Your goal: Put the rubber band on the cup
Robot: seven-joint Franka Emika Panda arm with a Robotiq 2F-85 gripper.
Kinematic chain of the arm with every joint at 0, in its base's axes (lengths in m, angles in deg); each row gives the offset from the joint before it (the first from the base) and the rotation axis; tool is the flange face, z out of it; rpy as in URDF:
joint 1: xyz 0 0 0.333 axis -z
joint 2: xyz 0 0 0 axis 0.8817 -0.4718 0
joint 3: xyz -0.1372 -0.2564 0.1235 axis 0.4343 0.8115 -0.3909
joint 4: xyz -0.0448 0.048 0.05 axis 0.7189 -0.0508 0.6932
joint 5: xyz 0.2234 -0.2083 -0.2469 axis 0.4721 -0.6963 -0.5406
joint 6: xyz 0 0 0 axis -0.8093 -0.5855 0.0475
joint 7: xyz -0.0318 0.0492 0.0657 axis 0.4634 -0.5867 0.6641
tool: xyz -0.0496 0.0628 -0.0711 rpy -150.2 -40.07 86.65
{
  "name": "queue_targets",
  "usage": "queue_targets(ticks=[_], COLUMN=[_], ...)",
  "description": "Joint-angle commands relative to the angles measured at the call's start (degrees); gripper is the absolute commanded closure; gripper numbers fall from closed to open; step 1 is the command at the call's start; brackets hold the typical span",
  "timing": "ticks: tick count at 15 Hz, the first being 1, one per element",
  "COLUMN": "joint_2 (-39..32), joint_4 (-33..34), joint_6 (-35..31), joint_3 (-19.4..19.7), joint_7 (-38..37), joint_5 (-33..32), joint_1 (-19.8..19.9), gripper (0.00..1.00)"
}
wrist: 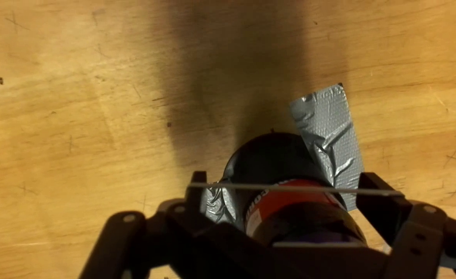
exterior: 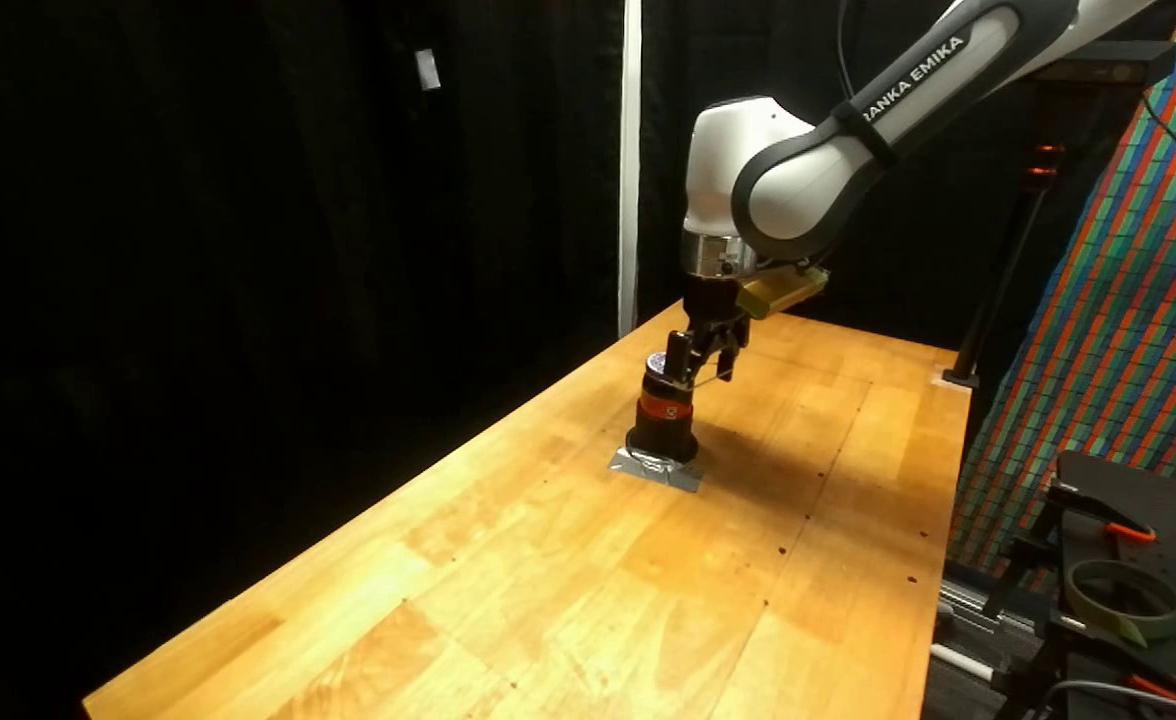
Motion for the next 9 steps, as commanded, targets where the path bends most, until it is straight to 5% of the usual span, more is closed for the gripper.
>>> queue_targets(ticks=[1,9], joint_2=[4.2,9.7], joint_4=[-6.9,-19.3], joint_6=[-4.3,-22.4], joint_3=[0.5,2.9], joint_7=[-0.3,-5.6], joint_5=[-0.5,-5.5], joint_1=[-1.0,-5.7], gripper=[0.25,0.87])
